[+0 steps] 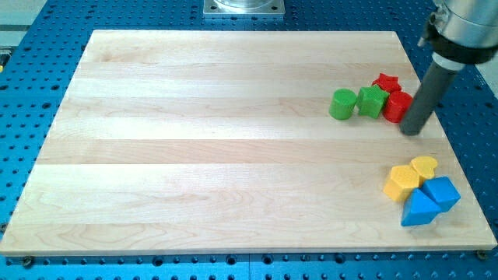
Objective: Move the red circle into the red star
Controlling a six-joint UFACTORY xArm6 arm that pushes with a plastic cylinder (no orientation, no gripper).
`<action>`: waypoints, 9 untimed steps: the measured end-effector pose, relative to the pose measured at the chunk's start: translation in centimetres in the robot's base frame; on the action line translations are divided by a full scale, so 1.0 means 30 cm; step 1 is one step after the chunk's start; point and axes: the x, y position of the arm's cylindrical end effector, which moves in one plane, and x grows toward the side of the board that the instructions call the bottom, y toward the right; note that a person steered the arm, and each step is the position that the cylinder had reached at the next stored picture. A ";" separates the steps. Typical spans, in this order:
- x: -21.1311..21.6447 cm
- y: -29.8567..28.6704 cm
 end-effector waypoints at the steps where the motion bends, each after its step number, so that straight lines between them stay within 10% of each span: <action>1: -0.007 -0.006; 5: -0.087 -0.054; 7: -0.266 0.306; 9: -0.323 0.111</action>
